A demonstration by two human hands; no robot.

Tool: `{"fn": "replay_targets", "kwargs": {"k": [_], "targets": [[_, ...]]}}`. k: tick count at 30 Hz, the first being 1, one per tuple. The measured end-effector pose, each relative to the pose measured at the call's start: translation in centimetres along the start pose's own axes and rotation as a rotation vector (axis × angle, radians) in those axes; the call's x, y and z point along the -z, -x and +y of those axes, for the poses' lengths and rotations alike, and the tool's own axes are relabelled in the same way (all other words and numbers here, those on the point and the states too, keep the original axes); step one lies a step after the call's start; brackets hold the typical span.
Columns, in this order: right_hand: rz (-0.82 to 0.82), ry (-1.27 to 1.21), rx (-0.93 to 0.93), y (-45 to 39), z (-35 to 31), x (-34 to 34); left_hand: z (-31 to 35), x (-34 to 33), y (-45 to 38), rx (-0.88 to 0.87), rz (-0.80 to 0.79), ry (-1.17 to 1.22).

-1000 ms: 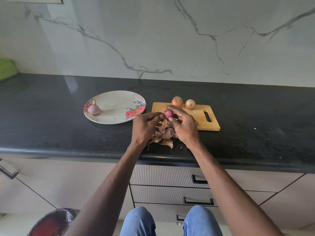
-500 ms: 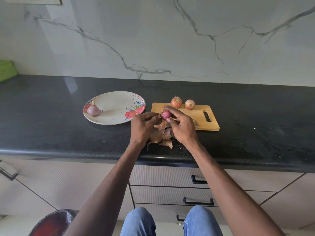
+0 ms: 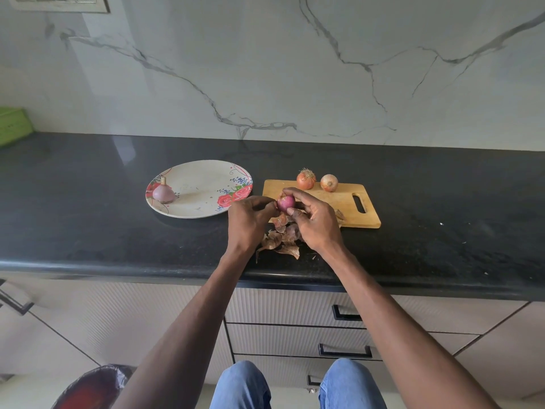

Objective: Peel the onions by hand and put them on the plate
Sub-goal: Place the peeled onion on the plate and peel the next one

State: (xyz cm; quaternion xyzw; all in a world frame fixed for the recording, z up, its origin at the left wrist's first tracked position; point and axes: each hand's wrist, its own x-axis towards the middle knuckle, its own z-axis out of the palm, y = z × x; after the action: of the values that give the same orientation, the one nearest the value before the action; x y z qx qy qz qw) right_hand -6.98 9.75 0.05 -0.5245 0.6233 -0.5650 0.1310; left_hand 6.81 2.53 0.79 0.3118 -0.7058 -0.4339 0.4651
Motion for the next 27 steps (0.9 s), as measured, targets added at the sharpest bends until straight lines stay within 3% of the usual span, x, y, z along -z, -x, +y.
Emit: {"fn": "replay_targets", "kwargs": {"k": [4,18,27], "targets": [[0.003,-0.023,-0.013,-0.2,0.21,-0.07,0.07,-0.09,0.01,0.021,-0.001,-0.024],[-0.011,-0.015,0.014,-0.28,0.55,0.0,-0.26,0.53,0.09,0.139,-0.104,0.283],[-0.018,0.061,0.073,-0.02,0.31,-0.17,-0.14,0.33,0.24,0.082,-0.032,0.101]]}}
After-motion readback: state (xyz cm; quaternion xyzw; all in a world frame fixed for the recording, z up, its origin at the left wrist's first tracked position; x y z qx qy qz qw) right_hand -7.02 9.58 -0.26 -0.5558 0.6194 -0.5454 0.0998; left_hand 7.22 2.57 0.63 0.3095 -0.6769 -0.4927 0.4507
